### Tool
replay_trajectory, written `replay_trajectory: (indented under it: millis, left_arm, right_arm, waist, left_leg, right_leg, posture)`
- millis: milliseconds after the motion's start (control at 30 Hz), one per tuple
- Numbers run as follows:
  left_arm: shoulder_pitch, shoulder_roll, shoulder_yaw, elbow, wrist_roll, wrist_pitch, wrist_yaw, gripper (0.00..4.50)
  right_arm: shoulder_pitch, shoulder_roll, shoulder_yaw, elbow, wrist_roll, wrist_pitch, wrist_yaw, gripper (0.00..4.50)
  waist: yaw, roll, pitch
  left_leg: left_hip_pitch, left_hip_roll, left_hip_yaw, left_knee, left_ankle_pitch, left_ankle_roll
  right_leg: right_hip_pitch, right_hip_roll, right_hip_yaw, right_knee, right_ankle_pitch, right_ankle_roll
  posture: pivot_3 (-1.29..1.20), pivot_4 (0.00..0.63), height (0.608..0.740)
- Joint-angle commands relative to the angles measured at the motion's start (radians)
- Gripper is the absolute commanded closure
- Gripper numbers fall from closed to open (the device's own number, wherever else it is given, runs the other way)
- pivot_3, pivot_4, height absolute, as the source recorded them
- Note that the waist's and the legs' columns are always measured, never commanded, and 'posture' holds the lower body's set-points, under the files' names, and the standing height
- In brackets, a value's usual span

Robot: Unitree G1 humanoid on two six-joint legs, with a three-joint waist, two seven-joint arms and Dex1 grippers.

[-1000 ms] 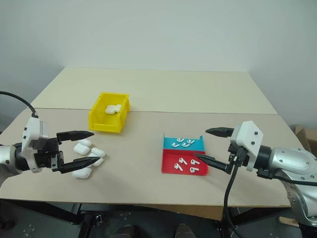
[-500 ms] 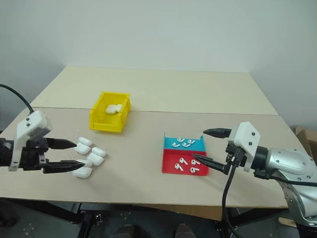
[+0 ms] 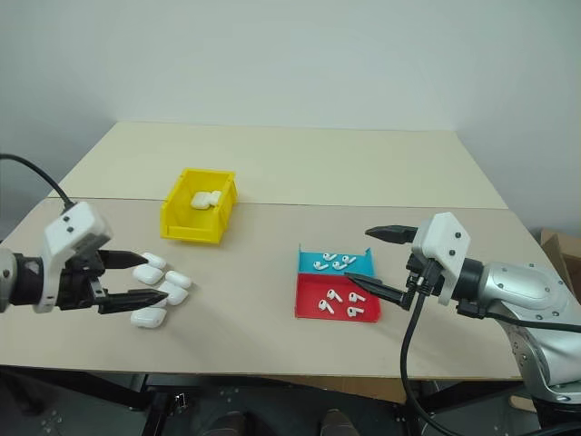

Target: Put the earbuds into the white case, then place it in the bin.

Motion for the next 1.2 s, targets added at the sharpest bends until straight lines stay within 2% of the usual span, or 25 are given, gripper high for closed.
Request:
replay_trajectory:
  millis: [33,167,267,367,433,533,667,733,833,867,933,967,1067,1200]
  left_arm:
    - [-0.009,-0.014,0.058,-0.003,0.019,-0.09,-0.036,0.06]
    - [-0.045,0.131,-0.066,0.032,0.025,0.048,-0.028,0.06]
    - [-0.2,0.202,-0.19,0.098,-0.052,0.213,-0.031,0.06]
    - [-0.435,0.081,-0.275,0.152,-0.072,0.42,0.097,0.06]
    - [-0.508,0.018,-0.293,0.152,-0.073,0.486,0.176,0.06]
    - [-0.524,0.014,-0.271,0.183,-0.201,0.492,0.257,0.06]
    - [-0.532,0.111,-0.384,0.122,-0.275,0.492,0.399,0.06]
    - [-0.552,0.19,-0.474,0.18,-0.427,0.492,0.489,0.06]
    - [-0.575,0.241,-0.53,0.249,-0.656,0.492,0.685,0.06]
    - [-0.584,0.262,-0.564,0.274,-0.74,0.492,0.789,0.06]
    - [-0.534,0.354,-0.645,0.273,-0.995,0.344,1.065,0.06]
    - [-0.51,0.374,-0.674,0.263,-1.072,0.28,1.156,0.06]
    - [-0.489,0.369,-0.752,0.291,-1.121,0.231,1.209,0.06]
    - [-0.469,0.258,-0.784,0.359,-1.121,0.143,1.396,0.06]
  right_arm:
    - [-0.026,-0.007,-0.035,-0.016,0.029,0.028,-0.025,0.0]
    - [-0.003,-0.013,-0.043,-0.037,0.023,0.023,-0.03,0.0]
    - [0.012,-0.012,-0.052,-0.059,0.028,0.029,-0.042,0.0]
    - [0.026,-0.007,-0.058,-0.079,0.031,0.047,-0.071,0.0]
    - [0.033,-0.008,-0.059,-0.089,0.032,0.057,-0.081,0.0]
    - [0.029,-0.016,-0.065,-0.09,0.042,0.074,-0.081,0.0]
    - [0.005,-0.024,-0.058,-0.074,0.055,0.09,-0.07,0.0]
    - [-0.013,-0.028,-0.05,-0.062,0.065,0.097,-0.059,0.0]
    - [-0.035,-0.031,-0.036,-0.047,0.07,0.108,-0.051,0.0]
    - [-0.041,-0.032,-0.033,-0.043,0.068,0.108,-0.047,0.0]
    - [-0.049,-0.033,-0.03,-0.039,0.071,0.113,-0.042,0.0]
    - [-0.052,-0.034,-0.029,-0.037,0.072,0.115,-0.038,0.0]
    - [-0.054,-0.035,-0.028,-0.037,0.077,0.12,-0.033,0.0]
    - [-0.061,-0.035,-0.024,-0.046,0.087,0.134,-0.028,0.0]
  waist:
    - [0.001,-0.001,0.0]
    - [0.002,-0.001,0.0]
    - [0.004,-0.001,0.0]
    - [0.009,-0.001,0.0]
    - [0.01,-0.001,0.0]
    - [-0.001,-0.001,0.0]
    - [-0.004,-0.001,0.0]
    - [-0.004,-0.001,0.0]
    - [0.0,-0.001,0.0]
    - [0.002,-0.001,0.0]
    - [0.002,-0.002,0.001]
    - [0.002,-0.002,0.001]
    - [0.004,-0.002,0.001]
    - [0.014,-0.002,0.001]
  left_leg:
    - [0.0,0.0,0.0,0.0,0.0,0.0]
    - [0.0,0.0,0.0,0.0,0.0,0.0]
    - [0.0,0.0,0.0,0.0,0.0,0.0]
    - [-0.001,-0.001,-0.001,0.001,0.0,0.0]
    - [-0.001,-0.001,-0.001,0.002,0.0,0.0]
    - [-0.002,-0.001,-0.002,0.002,0.0,0.001]
    - [-0.002,-0.001,-0.002,0.001,-0.001,0.001]
    - [-0.001,-0.001,-0.002,0.001,-0.001,0.001]
    - [-0.001,-0.001,-0.002,0.001,-0.001,0.001]
    - [-0.001,-0.001,-0.002,0.002,-0.001,0.001]
    - [-0.001,-0.001,-0.002,0.002,-0.001,0.001]
    - [-0.001,0.0,-0.003,0.002,-0.001,0.001]
    - [-0.001,-0.002,-0.002,0.002,-0.002,0.0]
    - [0.0,-0.002,-0.002,0.002,-0.002,0.0]
  right_leg:
    - [0.0,0.0,0.0,0.0,0.0,0.0]
    - [0.0,0.0,0.0,0.0,0.0,0.0]
    - [0.0,0.0,0.0,0.0,-0.001,0.002]
    - [0.0,0.0,-0.001,0.0,-0.004,0.007]
    - [0.001,0.0,-0.001,0.0,-0.004,0.008]
    - [0.0,0.0,-0.001,0.001,-0.003,0.005]
    - [0.0,0.0,-0.001,0.001,-0.001,0.002]
    - [0.0,0.0,0.0,0.001,-0.001,0.002]
    - [0.0,0.0,-0.001,0.001,-0.001,0.003]
    - [0.001,0.0,-0.001,0.001,-0.001,0.003]
    - [0.001,-0.001,-0.001,0.001,-0.001,0.003]
    - [0.001,-0.001,-0.001,0.001,-0.001,0.003]
    - [0.001,-0.003,-0.001,0.002,-0.001,0.002]
    - [0.001,-0.002,-0.001,0.001,-0.001,0.002]
  posture:
    - [0.0,0.15,0.74]
    - [0.0,0.15,0.74]
    - [0.0,0.15,0.74]
    - [0.0,0.15,0.74]
    - [0.0,0.15,0.74]
    - [0.0,0.15,0.74]
    - [0.0,0.15,0.74]
    - [0.0,0.15,0.74]
    - [0.0,0.15,0.74]
    - [0.0,0.15,0.74]
    - [0.0,0.15,0.74]
    - [0.0,0.15,0.74]
    - [0.0,0.15,0.74]
    - [0.0,0.15,0.74]
